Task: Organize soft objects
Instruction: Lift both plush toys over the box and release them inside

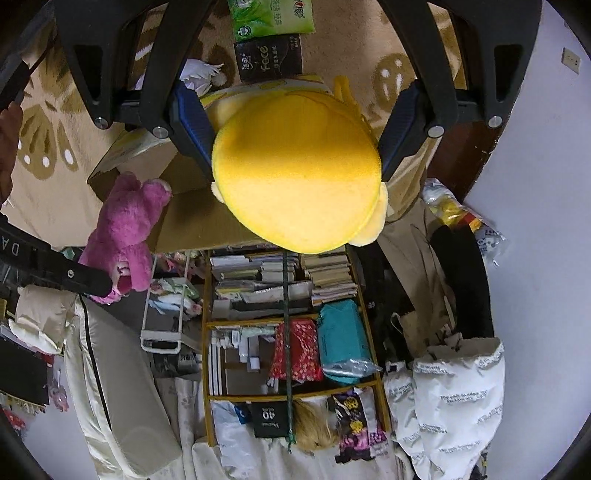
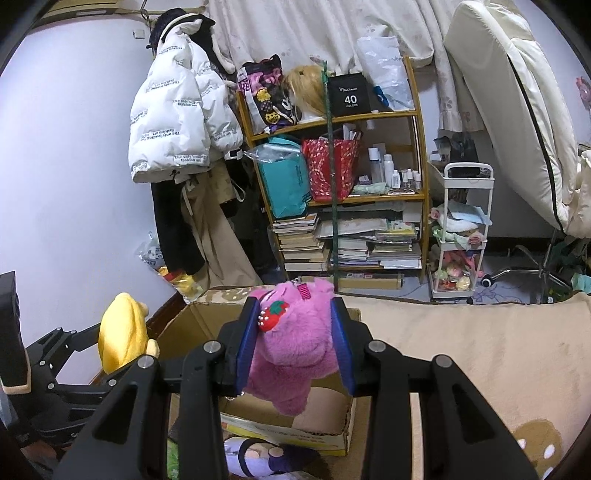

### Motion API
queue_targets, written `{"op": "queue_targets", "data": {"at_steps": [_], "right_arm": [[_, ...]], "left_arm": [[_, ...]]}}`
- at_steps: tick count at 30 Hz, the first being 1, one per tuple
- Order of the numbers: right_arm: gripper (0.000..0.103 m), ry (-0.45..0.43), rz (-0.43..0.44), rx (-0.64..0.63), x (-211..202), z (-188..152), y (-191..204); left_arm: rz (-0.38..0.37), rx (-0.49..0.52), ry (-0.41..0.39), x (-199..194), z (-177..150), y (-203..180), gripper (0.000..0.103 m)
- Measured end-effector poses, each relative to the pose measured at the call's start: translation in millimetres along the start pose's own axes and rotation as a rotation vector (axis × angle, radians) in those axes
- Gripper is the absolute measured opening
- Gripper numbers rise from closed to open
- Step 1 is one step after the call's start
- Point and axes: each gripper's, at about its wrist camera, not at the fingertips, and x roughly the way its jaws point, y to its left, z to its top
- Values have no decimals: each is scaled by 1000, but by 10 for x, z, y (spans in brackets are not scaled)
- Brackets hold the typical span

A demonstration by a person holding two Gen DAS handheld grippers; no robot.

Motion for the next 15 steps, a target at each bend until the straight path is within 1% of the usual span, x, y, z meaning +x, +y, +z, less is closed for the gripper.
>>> {"op": "queue_targets", "data": {"at_steps": [2,4,7,13,15], "right_arm": [[40,9,8,12,32,-19,-20],[41,15,-3,8,62,-42,-16],[41,10,-38,-49,80,-70,63],[41,1,-47,-123,82,-101,184],[43,8,-41,-137,97,-109,206]], "left_arm": [[-2,10,10,30,-7,-22,81],[-2,20,14,51,-14,-53,82],[-14,23,25,85,-27,-80,82],[-18,40,44,139,-49,-143,82],[-19,47,48,144,-55,-167,84]]}}
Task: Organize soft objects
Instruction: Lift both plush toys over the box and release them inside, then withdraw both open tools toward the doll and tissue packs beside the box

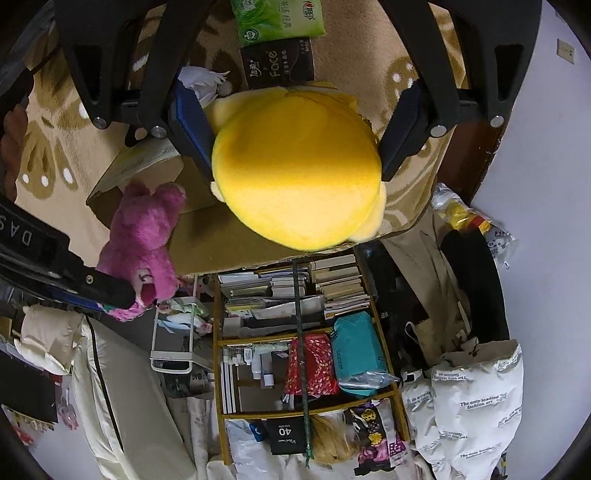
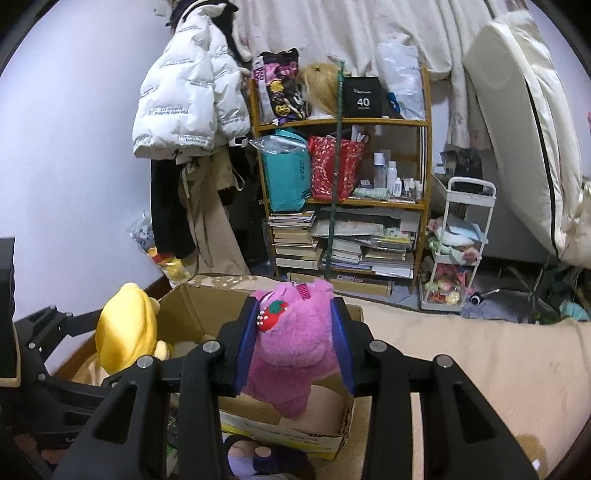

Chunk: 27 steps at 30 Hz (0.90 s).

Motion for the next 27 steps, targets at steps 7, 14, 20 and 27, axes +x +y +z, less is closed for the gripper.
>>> {"op": "queue_targets", "data": {"at_steps": [7,14,20,27], "right_arm": [[51,38,30,-3,58,-28,22],[68,68,50,59,84,-40,-83],[92,125,105,128,41,-75,-160],[97,162,102,75,-147,-191,-25]], "left_arm": [[-8,-11,-30,-43,-9,18,97],[45,-48,-2,-44,-40,82,98],[93,-63,8,-169,-64,135,98],[117,-103,61,-374,-180,213,98]]}}
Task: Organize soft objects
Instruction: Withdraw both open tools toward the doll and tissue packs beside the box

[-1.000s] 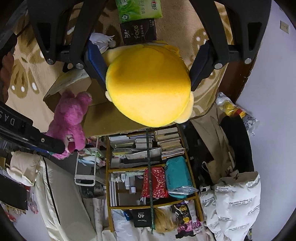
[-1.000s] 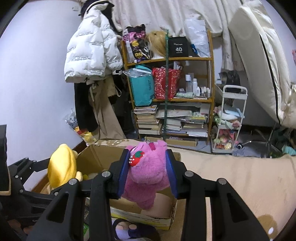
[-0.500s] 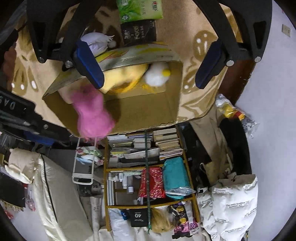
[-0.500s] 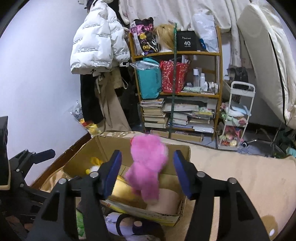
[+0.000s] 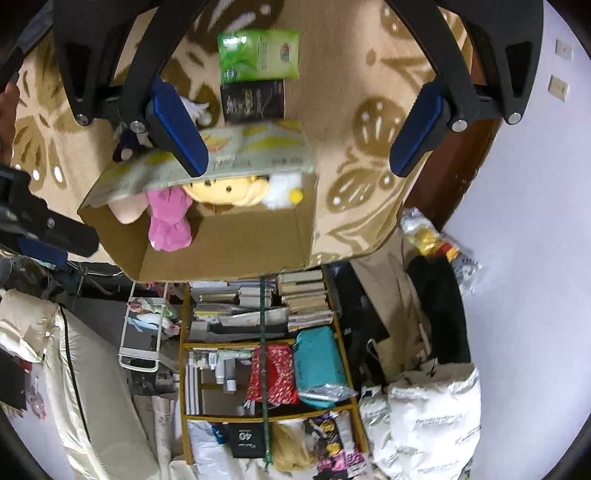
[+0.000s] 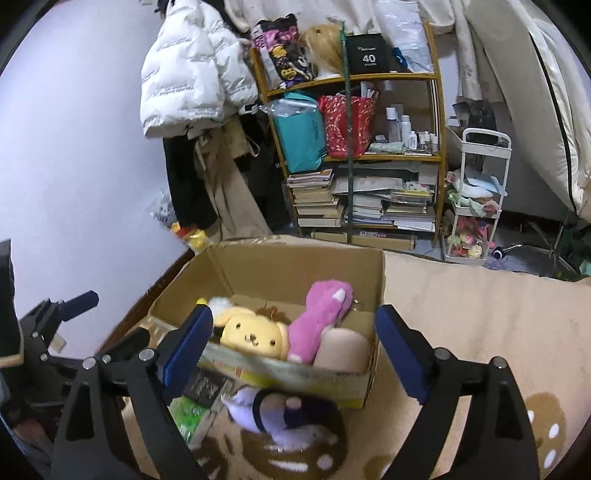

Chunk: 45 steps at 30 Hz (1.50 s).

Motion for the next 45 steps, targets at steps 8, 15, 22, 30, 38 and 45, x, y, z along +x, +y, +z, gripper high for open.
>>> {"op": "queue_targets", "data": {"at_steps": [8,15,22,30,38,45], "right_arm": [[98,30,-13,-50,-193,-142,97],[98,74,-8,-11,-286,-269,77],[98,122,6,21,-349,-394,64],[98,174,4,6,-251,-508,166],[98,233,3,34,-32,-585,133],[98,286,-17,33,139,-650,115]], "left_arm": [[24,29,64,-297,-211,61,98],[32,50,96,-460,-338,-10,98],[16,48,124,-519,-465,-54,98],[5,70,155,-445,-540,-139,98],[-2,64,176,-227,-625,-200,98],[-43,58,265,67,-690,-246,98]]}}
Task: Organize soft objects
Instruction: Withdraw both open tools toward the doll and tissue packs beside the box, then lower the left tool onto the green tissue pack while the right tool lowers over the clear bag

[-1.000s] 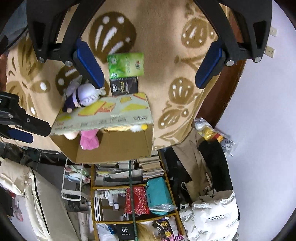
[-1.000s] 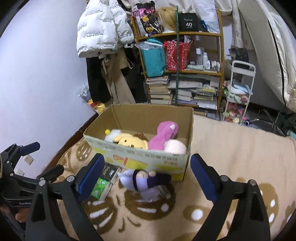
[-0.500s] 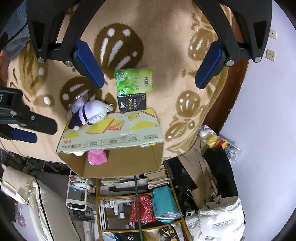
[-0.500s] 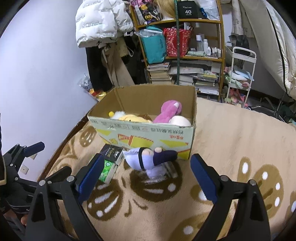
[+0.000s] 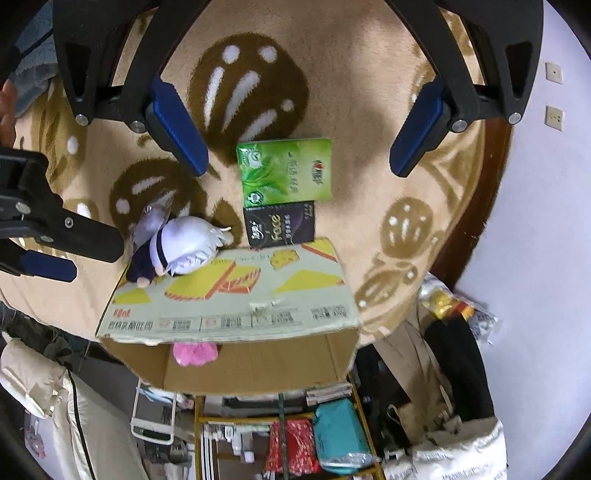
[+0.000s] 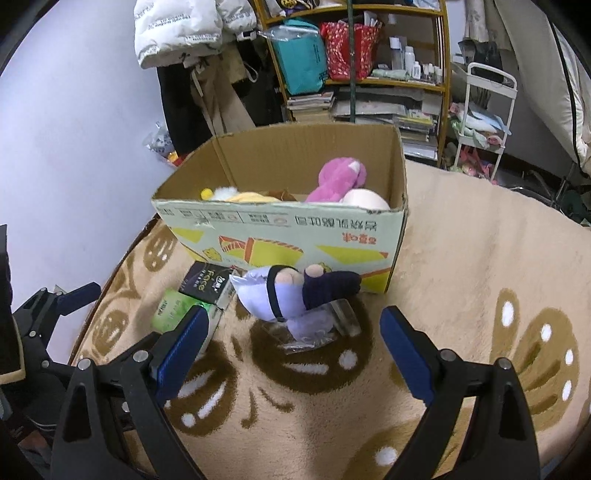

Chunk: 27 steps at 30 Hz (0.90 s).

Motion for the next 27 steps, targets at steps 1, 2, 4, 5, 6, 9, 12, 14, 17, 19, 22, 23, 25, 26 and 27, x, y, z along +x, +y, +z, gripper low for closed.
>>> {"op": "queue_targets", "data": {"at_steps": [1,2,4,5,6,9,12,14,17,19,22,23,25,26,27], "right_arm": [[98,9,-3,1,31,-7,-2],[98,15,-5,1,55,-13,-3],[98,29,-12,-2,111,-18,-4],[98,35,-17,-3,136,-22,-6],[98,43,-21,-2,168,-25,-7],[98,67,-28,3,259,-30,-16],[98,91,-28,9,336,-48,-23],[98,106,-32,7,388,-54,-29],[98,131,-30,15,468,-60,-42],[98,150,-31,22,528,-65,-59],[98,168,-36,18,604,-73,-65],[98,172,-38,17,624,-78,-65],[98,178,-40,12,657,-80,-60],[98,181,-42,10,673,-80,-56],[98,186,-44,7,692,-82,-52]], "left_arm": [[-2,4,13,50,1,-11,98],[1,6,19,80,-3,-18,98],[8,12,32,158,2,-32,98],[10,14,36,187,2,-34,98],[12,17,40,217,5,-38,98],[23,27,41,277,8,-50,98],[26,37,52,326,7,-82,98],[25,41,64,369,1,-82,98],[27,49,83,438,-6,-89,98],[29,51,95,483,-9,-88,98],[27,39,116,552,-18,-68,98],[29,37,122,569,-22,-60,98],[43,39,138,607,-34,-59,98],[47,40,146,629,-44,-56,98],[47,39,151,653,-49,-44,98]]}}
